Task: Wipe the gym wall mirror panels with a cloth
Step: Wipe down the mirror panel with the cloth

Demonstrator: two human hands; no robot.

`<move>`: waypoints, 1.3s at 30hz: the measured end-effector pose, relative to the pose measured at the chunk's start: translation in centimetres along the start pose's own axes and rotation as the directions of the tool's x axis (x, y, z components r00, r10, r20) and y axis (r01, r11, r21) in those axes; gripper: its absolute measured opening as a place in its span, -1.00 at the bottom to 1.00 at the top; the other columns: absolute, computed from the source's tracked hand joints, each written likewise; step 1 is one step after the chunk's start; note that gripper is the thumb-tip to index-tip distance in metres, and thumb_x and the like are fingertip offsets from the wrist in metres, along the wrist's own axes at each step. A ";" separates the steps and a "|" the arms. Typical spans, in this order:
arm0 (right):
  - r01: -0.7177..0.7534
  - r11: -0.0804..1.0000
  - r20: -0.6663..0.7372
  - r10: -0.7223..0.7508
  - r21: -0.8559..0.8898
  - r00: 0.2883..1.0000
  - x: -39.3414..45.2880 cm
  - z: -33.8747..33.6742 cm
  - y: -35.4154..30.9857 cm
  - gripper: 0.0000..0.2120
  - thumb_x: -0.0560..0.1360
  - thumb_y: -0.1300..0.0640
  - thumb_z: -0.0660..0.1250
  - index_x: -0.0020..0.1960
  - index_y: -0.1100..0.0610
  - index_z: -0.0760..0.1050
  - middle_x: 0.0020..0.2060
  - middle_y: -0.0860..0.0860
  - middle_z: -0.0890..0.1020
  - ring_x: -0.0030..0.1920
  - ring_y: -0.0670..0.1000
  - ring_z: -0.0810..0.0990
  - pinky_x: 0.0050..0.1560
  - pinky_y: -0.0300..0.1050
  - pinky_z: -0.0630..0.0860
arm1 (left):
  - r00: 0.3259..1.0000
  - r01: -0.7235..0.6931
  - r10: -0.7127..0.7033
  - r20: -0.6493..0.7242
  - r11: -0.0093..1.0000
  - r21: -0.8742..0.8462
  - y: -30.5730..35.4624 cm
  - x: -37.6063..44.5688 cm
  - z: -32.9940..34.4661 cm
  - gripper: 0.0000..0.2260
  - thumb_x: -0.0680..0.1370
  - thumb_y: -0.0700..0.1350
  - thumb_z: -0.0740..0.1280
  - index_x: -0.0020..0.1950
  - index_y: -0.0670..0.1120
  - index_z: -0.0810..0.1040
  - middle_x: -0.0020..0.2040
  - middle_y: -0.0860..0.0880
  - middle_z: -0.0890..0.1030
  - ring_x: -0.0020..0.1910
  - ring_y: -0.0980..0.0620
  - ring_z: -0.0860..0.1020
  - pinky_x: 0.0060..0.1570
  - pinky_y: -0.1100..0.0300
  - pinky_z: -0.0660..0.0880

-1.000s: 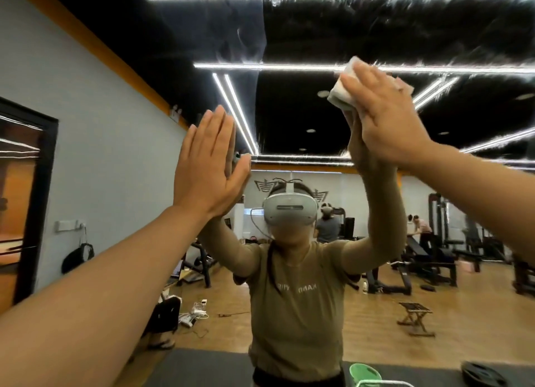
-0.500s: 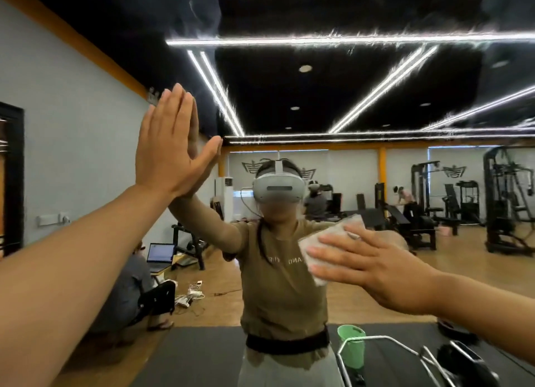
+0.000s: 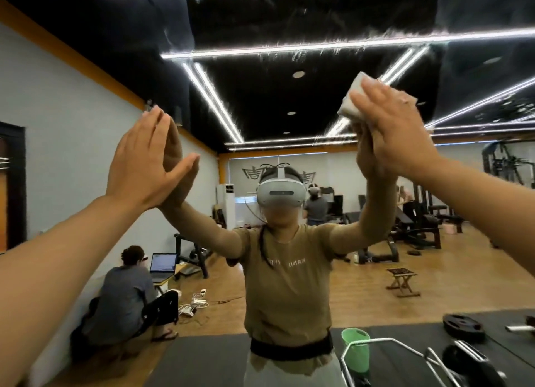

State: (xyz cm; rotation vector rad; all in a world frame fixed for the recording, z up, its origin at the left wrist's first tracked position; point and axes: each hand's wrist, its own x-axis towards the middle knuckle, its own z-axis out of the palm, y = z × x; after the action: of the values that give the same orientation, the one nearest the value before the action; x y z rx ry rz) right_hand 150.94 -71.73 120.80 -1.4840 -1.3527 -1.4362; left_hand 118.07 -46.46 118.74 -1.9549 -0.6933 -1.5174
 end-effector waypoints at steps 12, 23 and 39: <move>0.480 0.875 0.317 -0.440 -0.060 0.840 -21.9 1.8 0.5 -0.29 0.49 0.23 0.17 0.60 0.00 0.09 0.59 0.02 0.14 0.58 0.12 0.10 0.57 0.14 -0.07 | 0.989 0.139 -0.138 0.049 0.990 -0.018 2.8 0.2 -1.1 -0.15 0.52 0.40 0.16 0.58 -0.18 0.14 0.60 -0.18 0.13 0.57 -0.18 0.11 0.47 -0.15 0.19; -0.028 1.000 0.084 0.027 0.008 0.996 -7.5 -1.3 3.6 -0.46 0.57 0.07 0.01 0.56 0.00 0.18 0.57 0.06 0.17 0.58 0.10 0.06 0.55 0.07 -0.06 | 0.978 0.188 -0.183 0.096 0.981 -0.044 3.3 0.6 -1.4 -0.14 0.48 0.35 0.23 0.58 -0.18 0.11 0.61 -0.16 0.09 0.59 -0.17 0.06 0.47 -0.18 0.15; -0.175 0.982 0.071 0.170 0.076 0.983 -26.9 2.3 -0.8 -0.46 0.63 0.07 0.03 0.60 -0.04 0.07 0.60 -0.07 0.05 0.59 0.08 0.05 0.54 -0.02 -0.08 | 0.982 0.180 -0.175 0.068 0.981 -0.076 3.0 0.3 -0.7 -0.16 0.50 0.32 0.22 0.60 -0.17 0.09 0.61 -0.15 0.09 0.59 -0.16 0.05 0.50 -0.14 0.11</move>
State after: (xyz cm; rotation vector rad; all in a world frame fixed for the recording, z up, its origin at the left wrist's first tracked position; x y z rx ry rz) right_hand 154.58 -75.45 94.28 -1.5646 -1.2712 -1.2204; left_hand 119.75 -49.04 118.84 -2.0543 -0.8644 -1.6192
